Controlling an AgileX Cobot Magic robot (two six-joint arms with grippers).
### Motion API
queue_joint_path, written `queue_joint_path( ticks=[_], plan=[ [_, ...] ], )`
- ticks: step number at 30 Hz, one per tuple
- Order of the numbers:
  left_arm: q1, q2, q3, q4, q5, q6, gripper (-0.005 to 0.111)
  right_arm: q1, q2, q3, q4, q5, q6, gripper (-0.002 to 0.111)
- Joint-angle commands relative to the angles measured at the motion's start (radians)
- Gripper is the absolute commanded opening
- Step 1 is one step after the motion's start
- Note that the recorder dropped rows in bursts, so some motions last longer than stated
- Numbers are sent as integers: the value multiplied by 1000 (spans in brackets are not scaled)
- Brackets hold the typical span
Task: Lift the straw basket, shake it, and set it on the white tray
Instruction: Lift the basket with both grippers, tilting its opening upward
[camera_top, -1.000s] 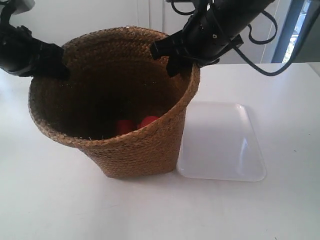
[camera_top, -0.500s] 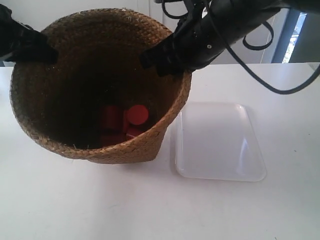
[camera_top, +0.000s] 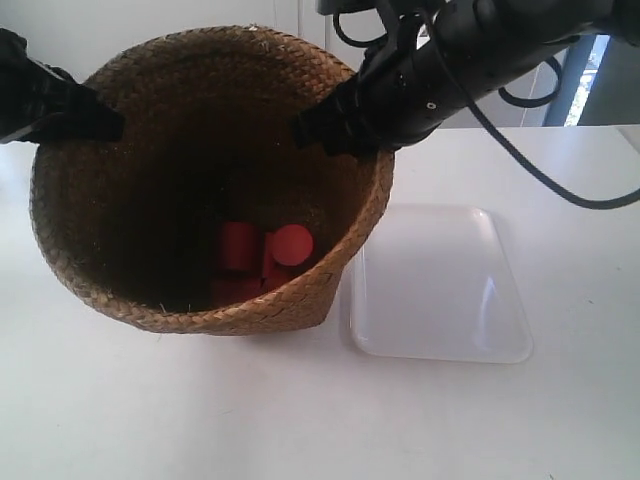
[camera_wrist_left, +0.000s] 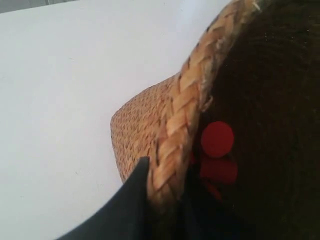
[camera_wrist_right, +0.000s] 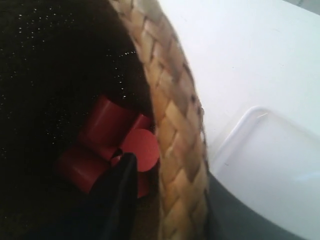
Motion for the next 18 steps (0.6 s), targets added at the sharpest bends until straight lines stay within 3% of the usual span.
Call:
queue_joint_path(
  ticks=[1, 8, 10, 12, 13, 15, 18],
  plan=[
    [2, -16, -1, -28, 23, 29, 0, -1, -7, 2, -84, -1, 57, 0],
    [2, 4, -1, -38, 58, 106, 0, -1, -3, 4, -71, -30, 93, 0],
    [2, -30, -40, -43, 127, 74, 0, 6, -66, -56, -57, 95, 35, 0],
    [-8, -102, -49, -167, 186, 184, 0, 35, -145, -71, 14, 114, -47, 0],
    [-29, -121, -23, -241, 100, 276, 0, 45, -170, -32, 15, 13, -76, 0],
    [-59, -112, 23, -266, -71, 236, 0, 37, -164, 27, -19, -112, -26, 0],
    [-57, -86, 24, -126, -54, 146, 0, 11, -128, 16, -56, -59, 10, 0]
  ],
)
